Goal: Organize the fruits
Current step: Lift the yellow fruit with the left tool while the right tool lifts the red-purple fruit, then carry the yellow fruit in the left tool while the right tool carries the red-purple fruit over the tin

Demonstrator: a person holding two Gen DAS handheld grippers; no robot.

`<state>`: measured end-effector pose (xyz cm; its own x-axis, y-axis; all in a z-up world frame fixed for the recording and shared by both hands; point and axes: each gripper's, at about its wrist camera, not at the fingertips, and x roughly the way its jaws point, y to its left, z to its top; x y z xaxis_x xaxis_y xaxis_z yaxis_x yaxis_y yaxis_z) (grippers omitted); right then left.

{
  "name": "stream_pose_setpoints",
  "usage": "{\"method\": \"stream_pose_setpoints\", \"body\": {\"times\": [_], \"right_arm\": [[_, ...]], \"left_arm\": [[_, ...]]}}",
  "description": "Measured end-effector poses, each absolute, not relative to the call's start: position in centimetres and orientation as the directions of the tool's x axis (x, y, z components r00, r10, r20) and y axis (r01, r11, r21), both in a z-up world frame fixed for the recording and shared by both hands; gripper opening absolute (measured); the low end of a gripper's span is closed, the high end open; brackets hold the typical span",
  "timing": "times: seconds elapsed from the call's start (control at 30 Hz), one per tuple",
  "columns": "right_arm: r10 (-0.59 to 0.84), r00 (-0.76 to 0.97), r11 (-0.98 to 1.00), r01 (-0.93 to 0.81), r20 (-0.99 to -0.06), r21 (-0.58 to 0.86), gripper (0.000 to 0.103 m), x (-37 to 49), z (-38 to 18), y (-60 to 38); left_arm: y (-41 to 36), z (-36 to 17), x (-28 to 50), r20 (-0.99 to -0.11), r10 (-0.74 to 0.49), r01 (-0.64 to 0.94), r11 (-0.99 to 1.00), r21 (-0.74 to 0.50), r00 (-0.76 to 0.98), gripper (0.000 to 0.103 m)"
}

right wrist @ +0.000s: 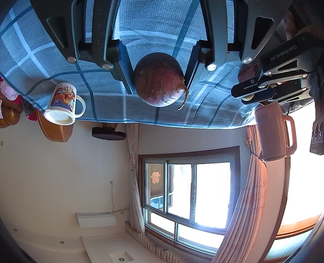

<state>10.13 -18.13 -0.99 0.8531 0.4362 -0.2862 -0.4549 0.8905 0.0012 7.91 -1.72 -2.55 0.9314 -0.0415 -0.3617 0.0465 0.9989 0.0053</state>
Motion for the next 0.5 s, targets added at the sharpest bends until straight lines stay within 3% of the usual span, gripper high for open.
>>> {"method": "stream_pose_setpoints", "body": {"times": [0.5], "right_arm": [[0.458, 0.838, 0.87, -0.491, -0.297, -0.044, 0.051, 8.3, -1.0, -15.8]], "left_arm": [[-0.8, -2.4, 6.2, -0.357, -0.047, 0.046, 0.999, -0.01, 0.933, 0.028]]}}
